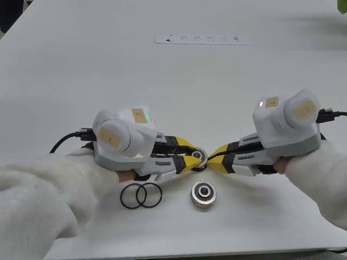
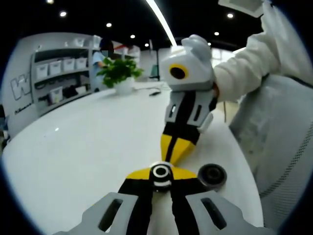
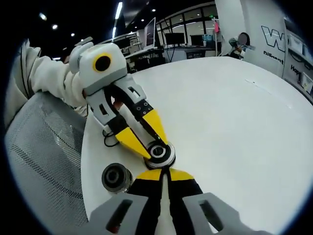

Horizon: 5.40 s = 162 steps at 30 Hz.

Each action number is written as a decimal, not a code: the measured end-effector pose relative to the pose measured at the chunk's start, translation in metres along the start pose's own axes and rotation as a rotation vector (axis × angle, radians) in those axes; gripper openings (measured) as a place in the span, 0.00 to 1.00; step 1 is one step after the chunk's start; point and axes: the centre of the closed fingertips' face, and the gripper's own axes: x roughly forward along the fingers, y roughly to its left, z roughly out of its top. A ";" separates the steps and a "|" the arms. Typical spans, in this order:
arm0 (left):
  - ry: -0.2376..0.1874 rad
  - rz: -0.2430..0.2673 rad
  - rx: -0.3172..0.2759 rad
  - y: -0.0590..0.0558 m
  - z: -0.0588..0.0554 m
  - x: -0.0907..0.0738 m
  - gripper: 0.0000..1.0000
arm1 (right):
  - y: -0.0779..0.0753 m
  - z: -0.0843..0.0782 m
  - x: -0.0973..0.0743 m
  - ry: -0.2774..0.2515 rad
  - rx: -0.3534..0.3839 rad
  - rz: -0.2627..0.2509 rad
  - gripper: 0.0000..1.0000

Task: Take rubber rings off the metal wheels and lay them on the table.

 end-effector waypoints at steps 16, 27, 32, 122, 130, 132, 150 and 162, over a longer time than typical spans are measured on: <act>-0.001 -0.007 0.011 -0.001 -0.001 -0.001 0.13 | -0.002 -0.002 -0.001 0.021 0.001 -0.013 0.01; 0.000 -0.006 0.016 -0.001 -0.001 0.000 0.13 | -0.001 -0.002 -0.002 0.033 -0.009 -0.021 0.00; 0.002 -0.005 0.020 -0.002 -0.001 0.000 0.13 | -0.001 -0.002 -0.003 0.040 -0.018 -0.025 0.00; -0.018 -0.053 0.039 -0.012 -0.001 0.001 0.13 | 0.011 0.009 -0.015 -0.126 0.513 0.158 0.00; -0.024 -0.048 0.037 -0.012 -0.001 0.001 0.13 | 0.012 0.010 -0.015 -0.132 0.512 0.157 0.00; -0.025 -0.047 0.036 -0.012 -0.001 0.001 0.13 | 0.012 0.010 -0.015 -0.135 0.513 0.157 0.00; -0.027 -0.043 0.032 -0.012 -0.001 0.001 0.13 | 0.015 0.015 -0.013 -0.151 0.512 0.173 0.00; -0.030 -0.040 0.030 -0.012 -0.001 0.000 0.14 | 0.017 0.015 -0.013 -0.157 0.512 0.178 0.00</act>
